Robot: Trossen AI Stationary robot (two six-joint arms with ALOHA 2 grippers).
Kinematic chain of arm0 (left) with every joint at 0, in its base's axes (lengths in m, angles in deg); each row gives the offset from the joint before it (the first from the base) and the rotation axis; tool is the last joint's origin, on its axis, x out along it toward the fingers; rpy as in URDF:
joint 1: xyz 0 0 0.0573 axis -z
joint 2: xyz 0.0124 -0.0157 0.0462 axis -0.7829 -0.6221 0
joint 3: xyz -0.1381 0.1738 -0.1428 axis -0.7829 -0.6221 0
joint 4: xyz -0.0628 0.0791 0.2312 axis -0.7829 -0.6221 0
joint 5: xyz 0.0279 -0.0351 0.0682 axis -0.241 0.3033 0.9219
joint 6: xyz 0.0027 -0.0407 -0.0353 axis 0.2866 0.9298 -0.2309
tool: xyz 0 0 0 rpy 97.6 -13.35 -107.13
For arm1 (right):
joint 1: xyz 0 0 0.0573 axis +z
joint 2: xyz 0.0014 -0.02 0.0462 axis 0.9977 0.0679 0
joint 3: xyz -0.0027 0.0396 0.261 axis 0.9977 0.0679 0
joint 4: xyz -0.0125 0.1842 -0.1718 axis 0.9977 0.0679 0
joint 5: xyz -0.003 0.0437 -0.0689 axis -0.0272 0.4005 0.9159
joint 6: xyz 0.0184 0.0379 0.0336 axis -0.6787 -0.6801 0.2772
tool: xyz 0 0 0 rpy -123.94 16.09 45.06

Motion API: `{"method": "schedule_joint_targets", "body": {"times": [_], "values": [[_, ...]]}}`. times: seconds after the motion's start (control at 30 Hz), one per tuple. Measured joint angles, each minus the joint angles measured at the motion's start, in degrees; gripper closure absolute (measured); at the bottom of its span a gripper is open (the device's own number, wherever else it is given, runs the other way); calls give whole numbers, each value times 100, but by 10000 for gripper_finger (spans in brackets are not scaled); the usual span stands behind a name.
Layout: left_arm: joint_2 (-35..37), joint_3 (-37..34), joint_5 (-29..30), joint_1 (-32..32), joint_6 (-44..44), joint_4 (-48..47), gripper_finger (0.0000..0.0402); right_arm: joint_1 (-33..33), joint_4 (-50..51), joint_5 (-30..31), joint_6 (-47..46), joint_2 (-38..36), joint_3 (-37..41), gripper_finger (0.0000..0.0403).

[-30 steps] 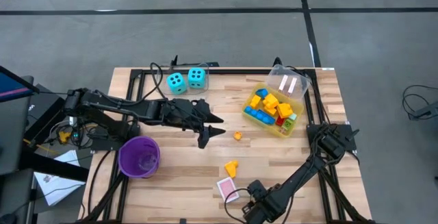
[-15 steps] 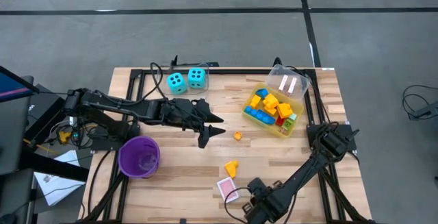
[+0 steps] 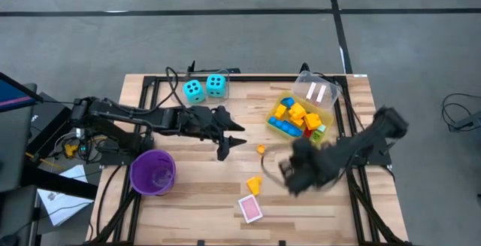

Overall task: Pick & Place Toys
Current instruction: Put the green game piece into the yellow bin

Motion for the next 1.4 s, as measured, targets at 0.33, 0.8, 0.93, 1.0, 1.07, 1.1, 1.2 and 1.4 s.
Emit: {"method": "schedule_joint_targets", "body": {"times": [0.33,0.8,0.93,1.0,1.07,1.1,1.2,1.4], "values": [[83,-2,303,-248,4,33,188,-1760,-73,1652,2242,-2354,437,272],[83,-2,1446,-416,543,308,189,-4871,-1155,763,6644,-4084,438,272],[83,-2,1485,-416,645,441,189,-5167,-1356,221,7073,-4120,438,272],[83,-2,1491,-416,651,548,189,-5207,-1409,177,7233,-4122,578,272],[83,-2,1493,-414,651,586,189,-5218,-1676,72,7303,-4126,898,272],[83,-2,1493,-414,655,586,189,-5217,-1879,-74,7316,-4127,1114,272],[83,-2,1495,-414,694,593,189,-5207,-2476,-543,7325,-4152,1911,272],[83,-2,1496,-412,695,593,189,-5212,-3410,-1232,7003,-4167,3657,272]]}}
